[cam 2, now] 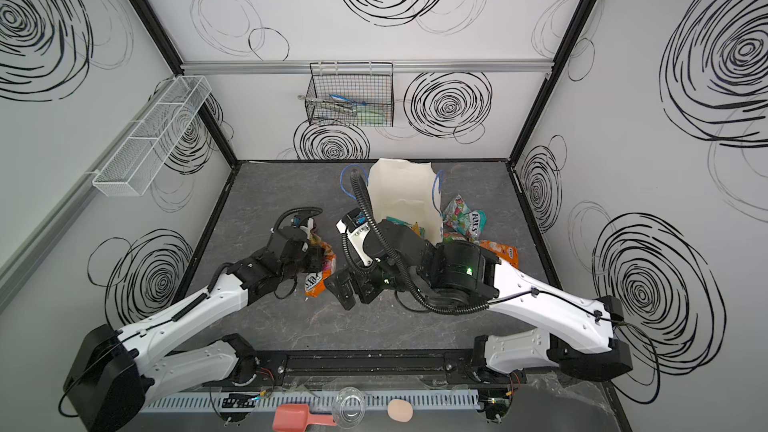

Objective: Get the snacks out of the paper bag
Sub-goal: 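Release the orange packet on the table beside the bag with the left gripper, then move the left gripper back over the bag and down inside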

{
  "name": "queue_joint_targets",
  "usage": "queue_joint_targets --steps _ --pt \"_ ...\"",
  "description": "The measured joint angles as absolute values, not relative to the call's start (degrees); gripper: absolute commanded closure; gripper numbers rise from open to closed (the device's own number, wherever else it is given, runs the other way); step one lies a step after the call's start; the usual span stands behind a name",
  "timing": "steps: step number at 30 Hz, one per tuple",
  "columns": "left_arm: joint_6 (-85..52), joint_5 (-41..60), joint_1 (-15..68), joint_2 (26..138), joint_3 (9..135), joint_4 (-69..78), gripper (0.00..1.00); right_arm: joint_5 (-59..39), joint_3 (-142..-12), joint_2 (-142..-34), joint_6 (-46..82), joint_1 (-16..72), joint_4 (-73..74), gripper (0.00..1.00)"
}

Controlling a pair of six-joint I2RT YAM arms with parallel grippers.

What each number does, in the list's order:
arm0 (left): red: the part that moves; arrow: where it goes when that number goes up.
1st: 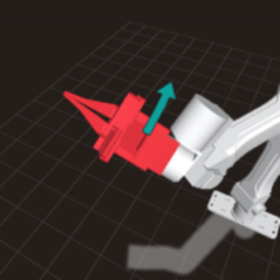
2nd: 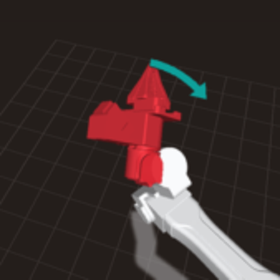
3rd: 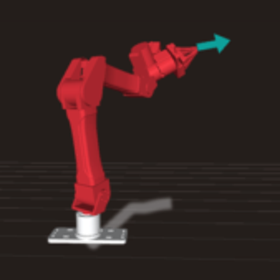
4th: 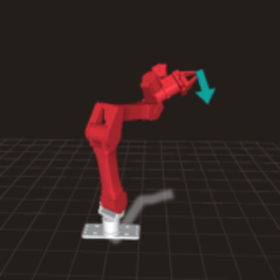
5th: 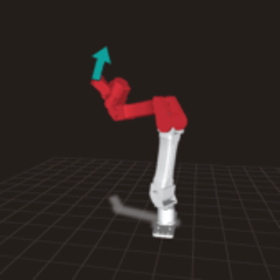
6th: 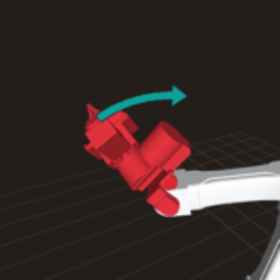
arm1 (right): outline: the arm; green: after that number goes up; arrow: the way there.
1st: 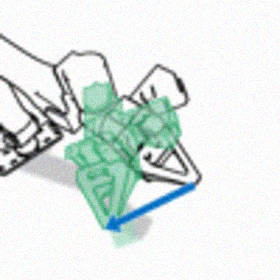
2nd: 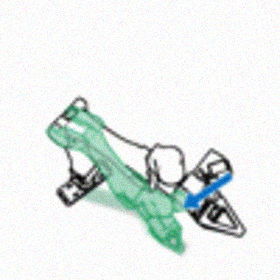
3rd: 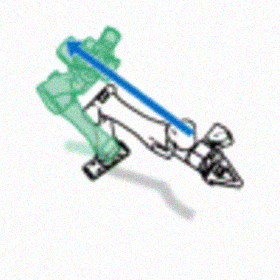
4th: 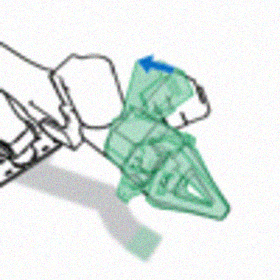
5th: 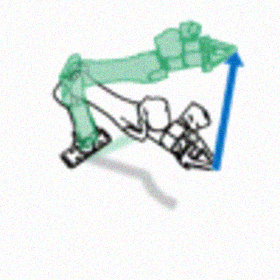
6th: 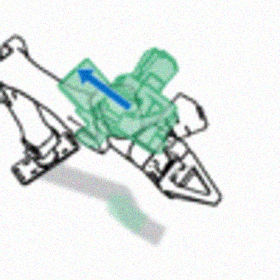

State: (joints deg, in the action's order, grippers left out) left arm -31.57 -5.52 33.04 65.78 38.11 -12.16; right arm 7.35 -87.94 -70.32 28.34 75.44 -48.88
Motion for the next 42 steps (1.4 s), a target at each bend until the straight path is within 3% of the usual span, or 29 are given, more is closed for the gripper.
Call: queue_joint_targets --steps 13,15,21,28,42 --pt "-31.75 -5.23 39.03 82.06 37.95 0.78 0.98 12.58 -77.41 -61.52 32.51 75.44 -48.80 0.00" --pt "-31.77 -5.26 40.36 83.70 38.02 1.32 0.88 13.02 -76.95 -60.86 33.10 75.44 -48.82 0.00" --pt "-32.21 -5.23 42.50 86.13 39.07 1.98 0.76 13.85 -76.53 -60.12 34.30 75.44 -48.86 0.00" --pt "-32.16 -5.37 42.70 85.80 41.50 2.24 0.59 14.85 -75.64 -57.91 35.16 75.44 -48.99 0.01" --pt "-31.29 -8.12 42.98 69.91 49.28 -7.60 0.56 17.89 -78.17 -57.45 35.53 73.30 -50.65 0.01"
